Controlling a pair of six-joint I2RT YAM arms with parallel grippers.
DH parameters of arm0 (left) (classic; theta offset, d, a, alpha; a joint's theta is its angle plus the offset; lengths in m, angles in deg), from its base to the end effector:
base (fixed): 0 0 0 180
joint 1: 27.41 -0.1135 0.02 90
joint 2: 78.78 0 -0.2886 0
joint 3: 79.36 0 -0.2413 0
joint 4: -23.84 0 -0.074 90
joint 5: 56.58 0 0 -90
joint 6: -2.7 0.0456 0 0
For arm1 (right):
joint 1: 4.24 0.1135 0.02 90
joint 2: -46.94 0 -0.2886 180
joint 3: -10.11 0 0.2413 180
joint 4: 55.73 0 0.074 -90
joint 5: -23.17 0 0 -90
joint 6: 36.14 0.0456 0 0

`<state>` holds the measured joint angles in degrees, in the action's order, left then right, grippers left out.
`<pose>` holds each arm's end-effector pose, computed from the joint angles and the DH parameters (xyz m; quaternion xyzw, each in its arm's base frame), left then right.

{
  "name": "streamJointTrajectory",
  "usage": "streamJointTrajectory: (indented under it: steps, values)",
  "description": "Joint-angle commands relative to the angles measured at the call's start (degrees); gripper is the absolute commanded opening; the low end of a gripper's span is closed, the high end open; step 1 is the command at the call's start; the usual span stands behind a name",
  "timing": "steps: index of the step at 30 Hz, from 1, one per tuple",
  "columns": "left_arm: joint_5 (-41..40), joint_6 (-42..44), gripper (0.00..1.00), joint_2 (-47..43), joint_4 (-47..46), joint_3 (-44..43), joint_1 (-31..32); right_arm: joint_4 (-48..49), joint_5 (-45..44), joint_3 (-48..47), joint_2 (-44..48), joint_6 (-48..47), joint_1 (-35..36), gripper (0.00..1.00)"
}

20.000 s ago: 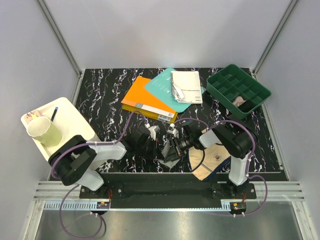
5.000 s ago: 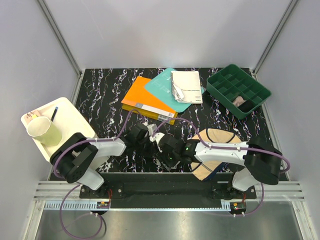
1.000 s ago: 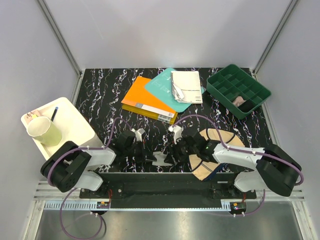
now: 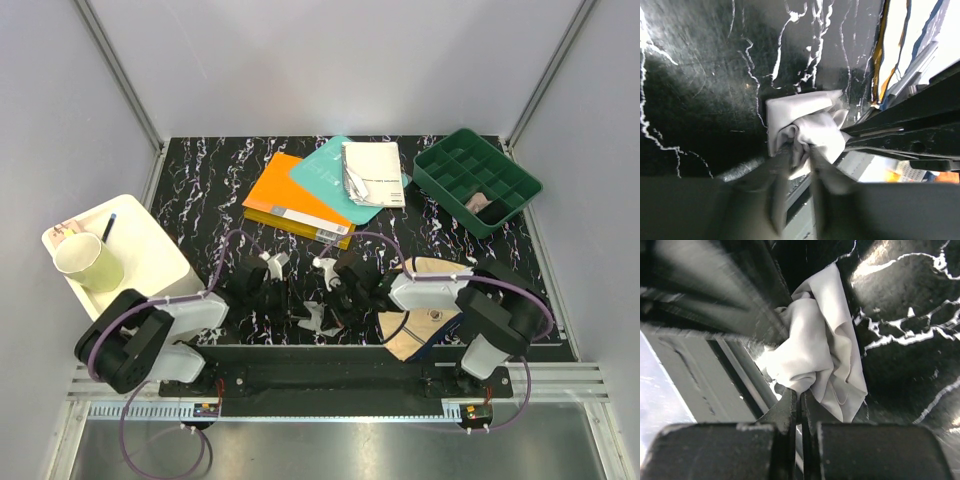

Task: Roll the underwear
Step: Roll the underwear to the corner of the board.

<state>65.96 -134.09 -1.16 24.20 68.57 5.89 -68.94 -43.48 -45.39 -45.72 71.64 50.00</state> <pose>0.1582 -0.1332 0.1424 -0.0001 0.8960 -0.4306 0.1088 0.1604 0.2537 0.1668 -0.3534 0.8536 0.3492 0.1566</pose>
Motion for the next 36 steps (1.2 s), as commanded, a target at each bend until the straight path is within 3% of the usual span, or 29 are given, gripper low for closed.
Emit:
streamJointTrajectory:
  steps: [1,4,12,17,22,28,35,36]
  values:
    - [-4.75,5.47,0.37,-5.11,8.23,-2.54,0.01,-4.09,2.65,-3.63,-4.28,4.71,-1.67,0.0]
    - [-7.3,7.23,0.47,-8.18,11.84,-3.07,-0.08,-4.88,4.67,-4.25,-5.68,6.56,-3.61,0.0]
    - [-11.53,10.48,0.5,-13.11,13.95,-2.9,0.01,-6.2,9.34,-5.92,-8.58,9.11,-6.86,0.0]
    - [-12.76,11.19,0.64,-14.78,13.95,-2.11,-0.08,-6.64,11.36,-6.53,-10.34,9.46,-7.66,0.0]
    - [-12.75,11.28,0.7,-12.94,11.06,-1.58,0.01,-6.64,12.77,-6.62,-11.13,9.47,-8.01,0.0]
    - [-11.8,12.16,0.7,-10.04,6.58,-1.67,0.1,-6.73,13.82,-6.8,-11.93,9.82,-8.1,0.0]
    - [-5.47,11.98,0.6,-6.26,-2.55,-0.26,0.1,-6.73,14.35,-6.8,-12.45,10.26,-8.71,0.0]
    - [-4.33,11.89,0.55,-5.74,-3.09,0.18,0.19,-6.64,14.35,-6.8,-12.45,10.43,-8.88,0.0]
